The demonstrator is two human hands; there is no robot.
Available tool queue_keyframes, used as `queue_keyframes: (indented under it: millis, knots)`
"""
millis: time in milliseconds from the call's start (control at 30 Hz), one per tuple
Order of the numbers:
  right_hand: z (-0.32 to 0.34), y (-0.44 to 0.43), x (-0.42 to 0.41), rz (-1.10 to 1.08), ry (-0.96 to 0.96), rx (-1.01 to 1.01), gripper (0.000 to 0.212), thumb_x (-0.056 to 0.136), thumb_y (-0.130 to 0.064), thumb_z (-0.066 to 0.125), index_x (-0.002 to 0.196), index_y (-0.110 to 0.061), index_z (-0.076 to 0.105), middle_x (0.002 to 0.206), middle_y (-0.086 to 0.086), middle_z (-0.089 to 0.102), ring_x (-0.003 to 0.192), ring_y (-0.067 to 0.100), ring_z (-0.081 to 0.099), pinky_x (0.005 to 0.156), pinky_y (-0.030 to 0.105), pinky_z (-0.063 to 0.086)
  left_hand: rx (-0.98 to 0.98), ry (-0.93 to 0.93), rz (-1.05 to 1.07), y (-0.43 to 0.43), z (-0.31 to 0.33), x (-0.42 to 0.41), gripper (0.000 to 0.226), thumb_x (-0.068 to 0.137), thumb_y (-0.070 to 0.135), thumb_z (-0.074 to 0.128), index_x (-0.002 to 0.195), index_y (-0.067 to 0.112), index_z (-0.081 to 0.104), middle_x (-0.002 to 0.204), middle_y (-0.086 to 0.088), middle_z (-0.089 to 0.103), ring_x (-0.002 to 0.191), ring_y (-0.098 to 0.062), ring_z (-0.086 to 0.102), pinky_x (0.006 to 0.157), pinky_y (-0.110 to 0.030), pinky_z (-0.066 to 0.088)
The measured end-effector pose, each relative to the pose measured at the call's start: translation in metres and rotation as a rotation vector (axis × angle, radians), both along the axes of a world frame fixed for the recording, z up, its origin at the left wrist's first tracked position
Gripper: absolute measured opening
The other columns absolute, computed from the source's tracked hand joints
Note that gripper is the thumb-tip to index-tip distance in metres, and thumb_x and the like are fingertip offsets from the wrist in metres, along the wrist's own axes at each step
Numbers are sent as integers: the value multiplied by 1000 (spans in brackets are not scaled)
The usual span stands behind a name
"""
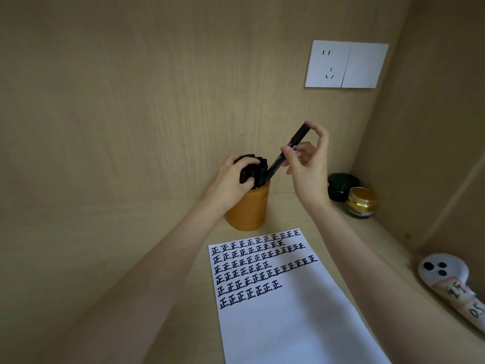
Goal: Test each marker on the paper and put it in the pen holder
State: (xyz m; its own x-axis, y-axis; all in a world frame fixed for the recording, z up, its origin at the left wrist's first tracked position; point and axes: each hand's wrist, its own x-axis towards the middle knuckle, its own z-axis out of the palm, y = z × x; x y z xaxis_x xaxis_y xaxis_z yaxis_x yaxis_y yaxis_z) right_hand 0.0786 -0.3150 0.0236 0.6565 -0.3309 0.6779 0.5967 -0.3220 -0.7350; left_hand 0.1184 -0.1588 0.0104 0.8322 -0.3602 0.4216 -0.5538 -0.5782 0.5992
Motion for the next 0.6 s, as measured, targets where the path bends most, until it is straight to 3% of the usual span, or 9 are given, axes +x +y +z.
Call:
queue_keyframes:
  millis: [200,400,600]
  knots:
    - [-3,7,4,50,-14,-47,52,93,-7,59,136,-18,32,83,10,64,71,11,64,69,21,53,-12,-35,-4,2,-4,-2,41,91,14,54,128,31,49,144,3,38,127,-14,40,91,-17,31]
    - [-7,12,8,43,35,-241,51,94,-9,58,138,-21,35,83,10,61,76,17,62,75,30,55,-77,-60,-28,7,-7,-3,25,90,13,57,113,24,54,131,3,48,109,-2,40,88,-19,32]
    - [-5,13,12,42,36,-315,50,93,-7,57,137,-19,36,84,8,61,76,17,61,77,40,54,-73,-26,-74,9,-4,-1,21,89,13,55,107,23,54,126,5,46,106,-6,42,82,-18,32]
